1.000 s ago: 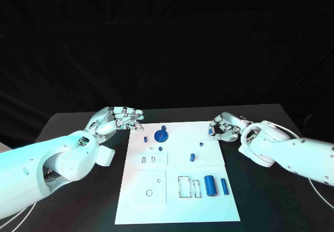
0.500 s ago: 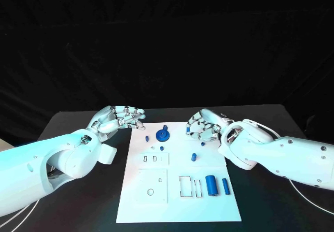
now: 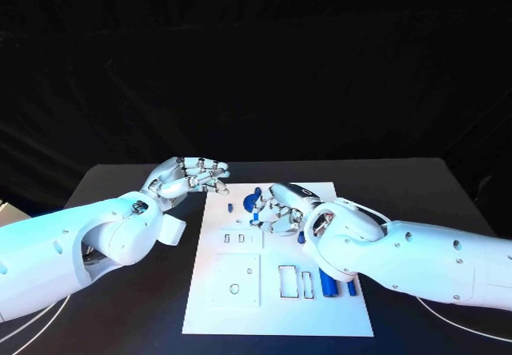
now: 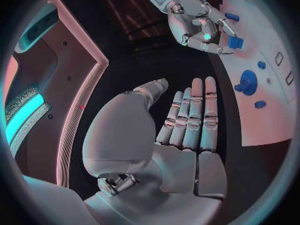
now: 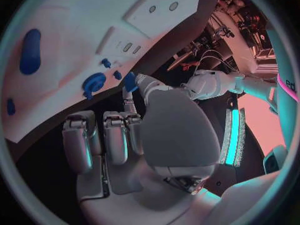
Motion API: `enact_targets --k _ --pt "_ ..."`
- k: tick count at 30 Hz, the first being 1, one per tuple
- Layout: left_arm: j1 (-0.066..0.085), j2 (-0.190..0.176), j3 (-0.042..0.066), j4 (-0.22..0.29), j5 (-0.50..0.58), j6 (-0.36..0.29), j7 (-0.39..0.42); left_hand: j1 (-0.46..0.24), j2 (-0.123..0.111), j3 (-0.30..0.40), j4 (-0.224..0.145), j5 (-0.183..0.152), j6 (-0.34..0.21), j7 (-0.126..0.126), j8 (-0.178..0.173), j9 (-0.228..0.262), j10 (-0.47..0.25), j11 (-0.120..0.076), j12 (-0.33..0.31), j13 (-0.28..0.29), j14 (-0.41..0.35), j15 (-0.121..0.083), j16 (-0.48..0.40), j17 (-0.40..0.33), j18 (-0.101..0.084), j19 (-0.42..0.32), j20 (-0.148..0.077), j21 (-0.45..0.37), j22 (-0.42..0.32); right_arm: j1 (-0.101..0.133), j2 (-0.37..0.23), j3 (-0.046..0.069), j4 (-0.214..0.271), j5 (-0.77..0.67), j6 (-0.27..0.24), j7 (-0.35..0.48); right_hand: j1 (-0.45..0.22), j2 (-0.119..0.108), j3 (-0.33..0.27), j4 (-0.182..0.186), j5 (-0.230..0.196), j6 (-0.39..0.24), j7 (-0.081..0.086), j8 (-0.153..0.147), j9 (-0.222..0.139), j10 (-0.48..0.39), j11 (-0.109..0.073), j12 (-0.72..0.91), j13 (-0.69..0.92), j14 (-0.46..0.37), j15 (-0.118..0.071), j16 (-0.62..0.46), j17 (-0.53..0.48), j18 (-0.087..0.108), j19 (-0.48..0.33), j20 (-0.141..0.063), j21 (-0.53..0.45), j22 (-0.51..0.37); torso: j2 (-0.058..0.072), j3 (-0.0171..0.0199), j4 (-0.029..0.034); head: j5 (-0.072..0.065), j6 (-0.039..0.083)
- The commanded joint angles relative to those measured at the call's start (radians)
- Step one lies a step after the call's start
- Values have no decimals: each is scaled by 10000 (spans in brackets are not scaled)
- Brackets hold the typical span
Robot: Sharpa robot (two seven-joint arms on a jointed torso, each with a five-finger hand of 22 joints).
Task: Assemble the parts on the task board
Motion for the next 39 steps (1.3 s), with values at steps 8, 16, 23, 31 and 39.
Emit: enact_targets --k 8,16,23,31,39 --pt "9 12 6 49 -45 128 31 79 28 64 -7 -33 18 89 10 12 102 -2 -41 -3 -53 -1 61 17 81 -85 -25 66 19 -433 581 -41 -249 -1141 377 -1143 -73 58 81 10 89 94 -75 108 125 1040 -67 38 2630 1062 -21 33 2633 -67 1046 -78 44 2628 11 22 5 95 -152" --pt "9 1 6 69 -51 138 20 79 28 64 -7 -33 18 89 10 12 102 -2 -41 -3 -53 -1 61 17 81 -85 -25 66 19 -609 899 -69 -506 -1497 381 -1297 -116 6 72 1 110 81 -78 121 135 1040 -70 38 2630 1062 -24 33 2633 -67 1046 -81 44 2628 -3 27 3 106 -222" --pt "10 1 6 66 -52 154 9 79 28 64 -7 -33 18 89 10 12 102 -2 -41 -3 -53 -1 61 17 81 -85 -25 66 19 -710 1075 -88 -699 -1634 408 -1317 -126 -12 69 -5 109 75 -78 123 138 1040 -70 38 2630 1062 -25 33 2633 -67 1046 -81 44 2628 -6 36 1 124 -259" --pt "10 2 6 63 -53 173 -3 82 28 67 -6 -35 21 91 10 14 108 -2 -44 -3 -59 -1 69 27 81 -99 -24 87 32 -760 1193 -100 -836 -1705 524 -1336 -170 -96 59 -28 83 11 -61 115 141 1040 -60 38 2630 1062 -21 33 2633 -67 1046 -82 44 2628 -6 28 -6 125 -274" --pt "10 -3 6 65 -58 184 -14 82 28 67 -6 -35 21 91 10 14 108 -2 -44 -3 -59 -1 69 27 81 -99 -24 87 32 -797 1236 -119 -903 -1809 585 -1333 -195 -166 55 -50 50 -54 -36 98 138 1040 -41 38 2630 1062 -11 33 2633 -67 1046 -77 44 2628 -10 23 -5 138 -295"
